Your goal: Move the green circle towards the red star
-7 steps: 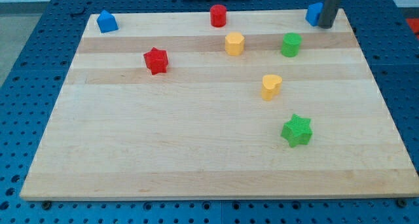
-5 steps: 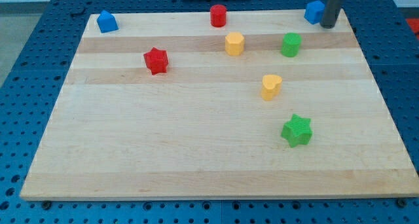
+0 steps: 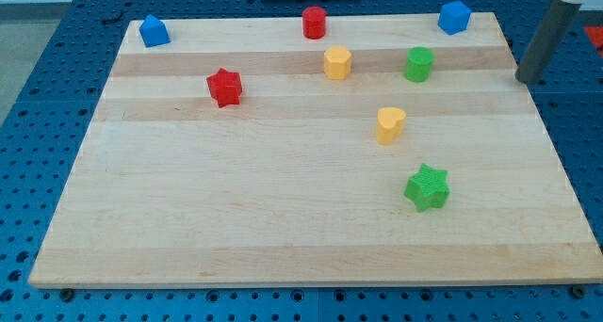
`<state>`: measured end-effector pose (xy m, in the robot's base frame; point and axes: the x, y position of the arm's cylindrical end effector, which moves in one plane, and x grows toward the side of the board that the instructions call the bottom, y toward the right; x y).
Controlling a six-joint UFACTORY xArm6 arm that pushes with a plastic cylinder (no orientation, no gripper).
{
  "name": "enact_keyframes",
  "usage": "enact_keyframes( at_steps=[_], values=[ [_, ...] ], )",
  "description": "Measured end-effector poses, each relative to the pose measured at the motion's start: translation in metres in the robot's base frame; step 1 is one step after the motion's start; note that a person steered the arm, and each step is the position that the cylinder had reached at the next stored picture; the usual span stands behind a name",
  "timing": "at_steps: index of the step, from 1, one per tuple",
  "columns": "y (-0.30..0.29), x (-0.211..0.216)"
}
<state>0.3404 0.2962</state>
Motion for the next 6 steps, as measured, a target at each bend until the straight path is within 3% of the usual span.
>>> enact_keyframes(
  at_steps=[2, 6],
  values=[
    [-0.022, -0.062],
    [-0.198, -0.019]
  ],
)
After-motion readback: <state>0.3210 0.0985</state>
